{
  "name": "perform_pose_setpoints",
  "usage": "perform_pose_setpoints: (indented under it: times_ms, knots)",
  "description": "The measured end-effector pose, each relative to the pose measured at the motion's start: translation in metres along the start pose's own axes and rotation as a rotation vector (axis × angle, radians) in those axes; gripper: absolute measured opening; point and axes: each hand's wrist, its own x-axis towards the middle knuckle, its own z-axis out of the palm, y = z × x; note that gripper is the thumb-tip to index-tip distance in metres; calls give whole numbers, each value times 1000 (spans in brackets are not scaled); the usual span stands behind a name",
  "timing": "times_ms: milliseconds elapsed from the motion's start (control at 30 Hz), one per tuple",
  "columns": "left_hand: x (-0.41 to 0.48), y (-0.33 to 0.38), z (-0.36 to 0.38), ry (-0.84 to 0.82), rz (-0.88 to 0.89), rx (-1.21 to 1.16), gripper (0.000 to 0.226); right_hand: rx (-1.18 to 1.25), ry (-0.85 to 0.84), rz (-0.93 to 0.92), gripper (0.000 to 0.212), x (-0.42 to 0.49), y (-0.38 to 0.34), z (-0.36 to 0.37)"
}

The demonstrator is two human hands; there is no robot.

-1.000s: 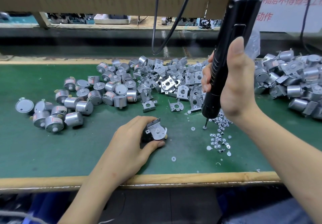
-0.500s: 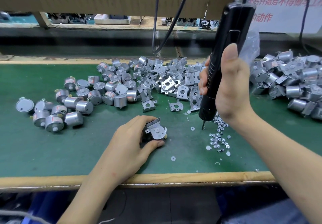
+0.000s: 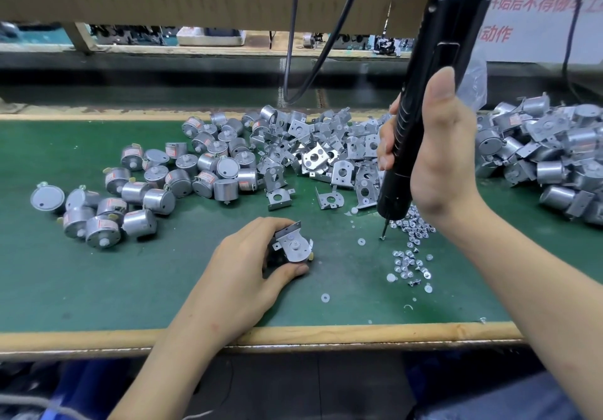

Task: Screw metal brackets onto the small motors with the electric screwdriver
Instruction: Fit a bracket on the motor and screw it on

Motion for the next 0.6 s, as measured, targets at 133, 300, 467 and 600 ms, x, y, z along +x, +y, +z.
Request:
perform_pose_setpoints:
  times_ms: [133, 300, 467, 600]
  knots:
    - [1, -1, 0, 0, 3, 1, 44, -3, -5, -1, 88, 0, 1, -1]
    - [0, -1, 0, -1, 8, 4, 44, 0, -3, 2, 91, 1, 3, -1]
    - [0, -1, 0, -1, 14, 5, 44, -14, 0, 9, 91, 1, 3, -1]
    - [1, -2, 1, -3, 13, 5, 44, -2, 11, 15, 89, -1, 2, -1]
